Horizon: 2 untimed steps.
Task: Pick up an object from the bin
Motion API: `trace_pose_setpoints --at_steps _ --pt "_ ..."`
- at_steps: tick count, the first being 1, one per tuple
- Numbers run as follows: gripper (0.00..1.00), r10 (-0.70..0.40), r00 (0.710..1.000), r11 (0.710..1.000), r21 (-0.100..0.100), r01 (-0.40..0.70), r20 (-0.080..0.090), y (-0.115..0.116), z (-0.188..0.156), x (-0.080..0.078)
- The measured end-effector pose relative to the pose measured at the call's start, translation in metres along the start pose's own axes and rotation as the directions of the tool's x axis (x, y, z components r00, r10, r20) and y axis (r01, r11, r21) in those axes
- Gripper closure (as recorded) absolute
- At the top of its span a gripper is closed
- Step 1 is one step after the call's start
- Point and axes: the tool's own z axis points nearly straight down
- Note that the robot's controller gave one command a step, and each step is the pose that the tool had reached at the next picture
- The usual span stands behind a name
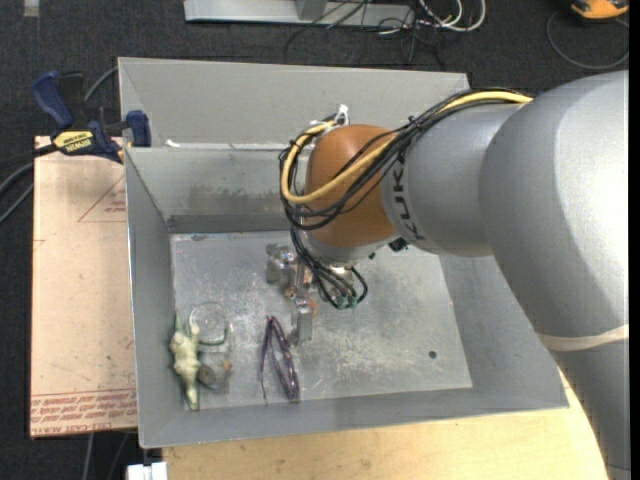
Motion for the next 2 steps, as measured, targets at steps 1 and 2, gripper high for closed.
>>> trace_pose_setpoints --at_steps 1,2 --pt "1.00 0.000 1.000 1.000 0.000 0.000 0.001 0.0000 -0.0001 -0.0002" --pt "0.00 0.000 1.000 1.000 0.000 0.000 0.000 -0.0001 0.0000 0.0000"
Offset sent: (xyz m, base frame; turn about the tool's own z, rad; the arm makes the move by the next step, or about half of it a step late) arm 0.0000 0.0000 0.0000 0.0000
